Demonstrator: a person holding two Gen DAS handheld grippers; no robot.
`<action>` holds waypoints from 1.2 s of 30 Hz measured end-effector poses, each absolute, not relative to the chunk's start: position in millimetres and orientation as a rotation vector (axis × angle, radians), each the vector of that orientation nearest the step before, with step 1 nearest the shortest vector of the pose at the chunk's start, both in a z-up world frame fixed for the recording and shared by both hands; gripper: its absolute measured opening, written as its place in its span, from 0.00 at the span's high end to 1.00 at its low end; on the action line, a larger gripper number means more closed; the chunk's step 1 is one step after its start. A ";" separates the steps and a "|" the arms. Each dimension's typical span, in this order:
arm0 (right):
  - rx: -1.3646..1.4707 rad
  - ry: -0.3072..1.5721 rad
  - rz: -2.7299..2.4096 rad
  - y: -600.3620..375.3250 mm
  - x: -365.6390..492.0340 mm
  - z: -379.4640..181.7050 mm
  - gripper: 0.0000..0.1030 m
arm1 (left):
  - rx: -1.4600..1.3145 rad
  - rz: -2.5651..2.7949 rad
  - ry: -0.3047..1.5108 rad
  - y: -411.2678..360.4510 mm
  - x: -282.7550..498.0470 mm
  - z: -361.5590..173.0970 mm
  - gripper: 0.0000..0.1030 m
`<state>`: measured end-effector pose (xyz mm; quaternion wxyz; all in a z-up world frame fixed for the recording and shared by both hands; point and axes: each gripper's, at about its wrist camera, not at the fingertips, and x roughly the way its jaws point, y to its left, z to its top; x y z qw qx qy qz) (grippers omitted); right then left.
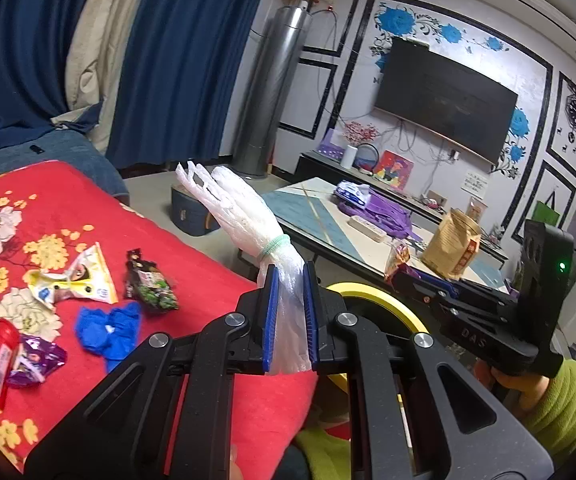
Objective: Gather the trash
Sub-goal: 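Carry the purple wrapper and white foam net in both tools over the yellow bin, then open both tools to drop the wrapper and foam net into the bin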
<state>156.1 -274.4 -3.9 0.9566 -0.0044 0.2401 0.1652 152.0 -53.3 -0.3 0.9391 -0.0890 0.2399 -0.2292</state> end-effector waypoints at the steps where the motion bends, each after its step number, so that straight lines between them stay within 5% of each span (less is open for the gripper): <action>1: -0.005 0.489 0.328 -277.4 156.6 -4.6 0.81 | -0.181 -0.475 0.492 -55.6 152.2 -1.2 0.93; 36: 0.115 0.602 0.111 -383.9 171.6 -47.0 0.81 | -0.016 -0.739 0.636 -194.3 159.3 -55.1 0.93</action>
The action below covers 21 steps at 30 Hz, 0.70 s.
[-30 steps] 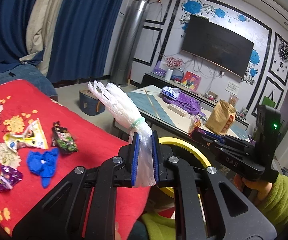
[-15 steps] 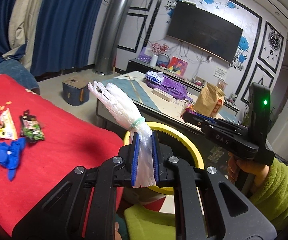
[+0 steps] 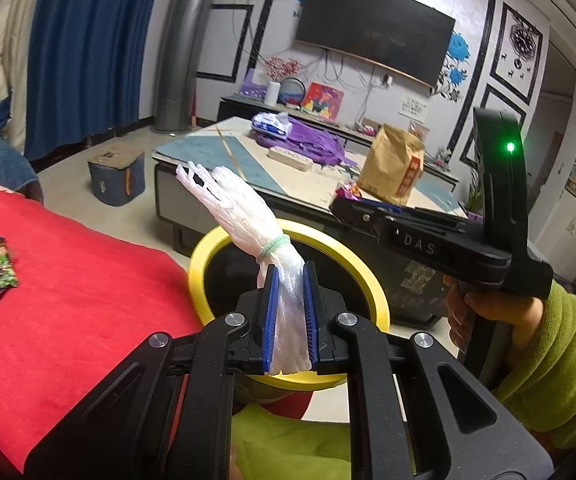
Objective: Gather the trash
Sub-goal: 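Open both tools to drop the wrapper and foam net into the bin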
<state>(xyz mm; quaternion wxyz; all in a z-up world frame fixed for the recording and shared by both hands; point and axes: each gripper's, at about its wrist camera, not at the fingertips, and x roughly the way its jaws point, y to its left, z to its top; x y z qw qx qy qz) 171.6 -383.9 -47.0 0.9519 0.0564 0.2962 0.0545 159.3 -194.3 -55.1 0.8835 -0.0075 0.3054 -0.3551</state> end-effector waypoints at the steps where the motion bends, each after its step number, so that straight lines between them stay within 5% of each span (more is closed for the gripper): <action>1: 0.117 0.606 0.107 -385.4 172.6 -48.0 0.81 | -0.009 -0.746 0.636 -195.7 157.5 -57.1 0.93; 21: 0.185 0.668 0.092 -407.0 182.5 -64.2 0.79 | 0.048 -0.835 0.732 -232.8 166.5 -95.0 0.92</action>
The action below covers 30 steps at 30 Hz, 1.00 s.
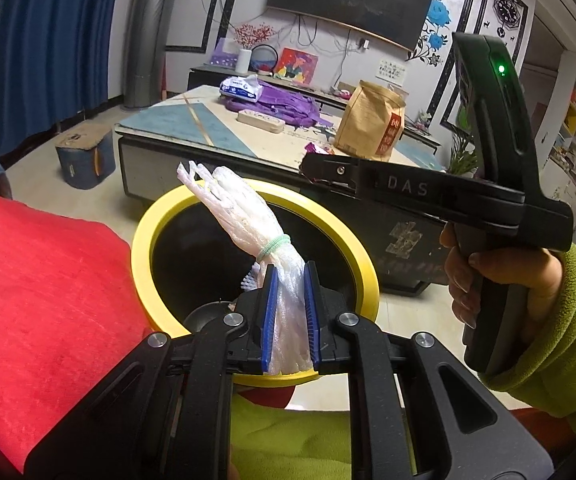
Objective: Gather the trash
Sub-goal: 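Open both tools to drop the wrapper and foam net into the bin, then move both open tools back over the bed toward the green bag and red can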
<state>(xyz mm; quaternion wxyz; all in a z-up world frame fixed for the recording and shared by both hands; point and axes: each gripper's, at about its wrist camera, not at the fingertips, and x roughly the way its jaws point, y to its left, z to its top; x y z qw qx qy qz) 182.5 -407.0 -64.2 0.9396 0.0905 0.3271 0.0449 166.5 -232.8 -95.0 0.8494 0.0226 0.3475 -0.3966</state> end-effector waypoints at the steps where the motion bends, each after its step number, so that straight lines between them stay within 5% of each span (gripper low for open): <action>1: 0.188 0.671 0.095 -407.4 183.1 -64.9 0.79 | 0.050 -0.836 0.733 -233.1 166.7 -95.6 0.92; 14: 0.188 0.685 0.105 -403.1 185.4 -68.8 0.74 | 0.028 -0.826 0.748 -234.1 171.0 -97.4 0.89; 16: 0.197 0.682 0.100 -404.9 184.8 -68.2 0.65 | 0.024 -0.821 0.749 -232.9 171.3 -97.2 0.81; 26: 0.224 0.657 0.074 -413.1 180.2 -63.0 0.53 | -0.015 -0.797 0.743 -225.6 172.4 -93.7 0.45; 30: 0.231 0.647 0.066 -414.4 178.9 -60.1 0.49 | -0.029 -0.778 0.733 -220.3 173.7 -90.2 0.23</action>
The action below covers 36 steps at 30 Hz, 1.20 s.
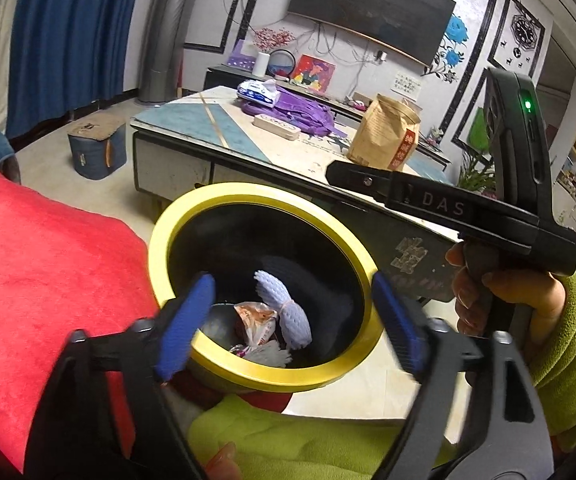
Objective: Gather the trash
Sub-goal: 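Move both open tools back over the bed toward the green bag and red can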
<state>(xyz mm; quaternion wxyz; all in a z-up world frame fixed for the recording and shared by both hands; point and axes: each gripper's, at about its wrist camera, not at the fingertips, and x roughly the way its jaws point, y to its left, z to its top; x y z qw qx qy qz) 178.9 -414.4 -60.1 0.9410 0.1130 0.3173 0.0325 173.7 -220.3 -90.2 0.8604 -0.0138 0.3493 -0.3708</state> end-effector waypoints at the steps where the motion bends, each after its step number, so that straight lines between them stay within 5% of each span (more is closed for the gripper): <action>1: 0.231 0.646 0.065 -414.7 178.7 -59.9 0.49 | -0.034 -0.771 0.728 -218.3 173.7 -88.5 0.21; 4: 0.227 0.640 0.063 -413.5 177.9 -57.8 0.47 | -0.042 -0.734 0.705 -210.4 172.7 -82.7 0.11; 22: 0.147 0.521 0.079 -380.0 157.4 -31.8 0.24 | -0.041 -0.512 0.583 -157.5 165.2 -48.8 0.10; 36: 0.094 0.468 0.138 -344.7 144.9 -18.5 0.22 | -0.043 -0.392 0.489 -121.6 153.1 -30.2 0.10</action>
